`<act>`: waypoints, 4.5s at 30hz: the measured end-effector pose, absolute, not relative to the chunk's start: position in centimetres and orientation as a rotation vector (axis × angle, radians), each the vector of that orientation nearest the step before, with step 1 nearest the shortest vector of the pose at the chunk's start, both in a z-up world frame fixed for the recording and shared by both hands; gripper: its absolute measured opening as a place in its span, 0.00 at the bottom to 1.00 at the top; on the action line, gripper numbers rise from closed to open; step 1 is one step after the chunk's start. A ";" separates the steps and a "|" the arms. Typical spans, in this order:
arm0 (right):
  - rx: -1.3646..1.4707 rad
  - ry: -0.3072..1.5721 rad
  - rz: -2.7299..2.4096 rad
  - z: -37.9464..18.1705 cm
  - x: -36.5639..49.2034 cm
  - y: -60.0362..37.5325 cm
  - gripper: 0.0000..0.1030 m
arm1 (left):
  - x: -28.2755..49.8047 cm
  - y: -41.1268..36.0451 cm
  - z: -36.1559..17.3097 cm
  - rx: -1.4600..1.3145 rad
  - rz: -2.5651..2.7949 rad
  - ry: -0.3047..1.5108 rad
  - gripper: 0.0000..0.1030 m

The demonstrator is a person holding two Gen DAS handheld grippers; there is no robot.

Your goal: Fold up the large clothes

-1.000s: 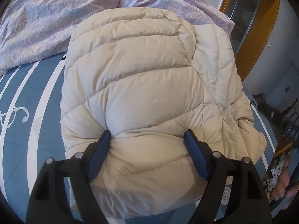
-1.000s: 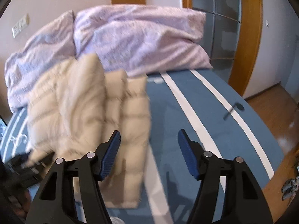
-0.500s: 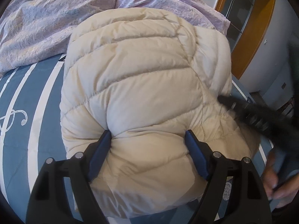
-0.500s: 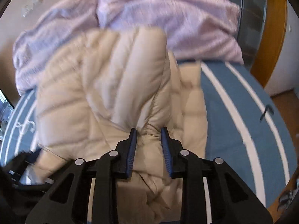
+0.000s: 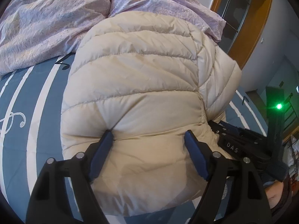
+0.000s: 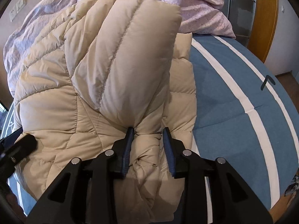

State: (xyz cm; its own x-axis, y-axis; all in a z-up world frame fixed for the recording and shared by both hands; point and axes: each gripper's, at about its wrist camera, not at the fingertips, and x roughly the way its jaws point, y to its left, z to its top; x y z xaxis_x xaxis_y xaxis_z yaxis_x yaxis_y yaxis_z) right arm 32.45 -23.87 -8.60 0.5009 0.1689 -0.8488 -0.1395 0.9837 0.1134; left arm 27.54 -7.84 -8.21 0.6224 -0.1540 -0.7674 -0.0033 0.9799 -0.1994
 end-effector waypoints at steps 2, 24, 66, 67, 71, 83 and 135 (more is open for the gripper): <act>0.037 1.029 0.191 -8.8 32.8 -24.2 0.33 | 27.7 -7.3 -7.5 -0.209 -0.090 0.896 0.74; 0.011 0.990 0.198 -7.8 32.8 -25.0 0.35 | 36.7 -4.9 -9.4 -0.001 0.126 0.885 0.76; -0.027 0.896 0.099 -9.4 42.4 -21.4 0.36 | 37.6 -4.8 -12.1 -0.101 0.147 0.797 0.93; -0.032 0.897 0.094 -9.4 42.4 -21.3 0.36 | 37.7 -4.8 -12.2 -0.105 0.150 0.804 0.94; -0.058 0.894 0.072 -9.4 42.3 -20.9 0.36 | 38.0 -4.5 -12.5 -0.116 0.162 0.824 0.97; -0.062 0.888 0.068 -9.5 42.3 -20.9 0.36 | 38.4 -4.7 -12.7 -0.102 0.180 0.846 0.98; -0.024 0.864 0.099 -9.7 42.4 -21.0 0.37 | 38.4 -4.8 -12.8 -0.101 0.184 0.840 0.98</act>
State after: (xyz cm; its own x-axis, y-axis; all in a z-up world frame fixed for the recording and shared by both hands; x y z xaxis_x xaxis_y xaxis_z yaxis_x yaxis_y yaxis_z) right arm 42.37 -21.00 -9.71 0.6453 0.0770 -0.7600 -0.0963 0.9952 0.0190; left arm 38.41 -4.78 -12.81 0.6528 0.1222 -0.7476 -0.2018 0.9793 -0.0161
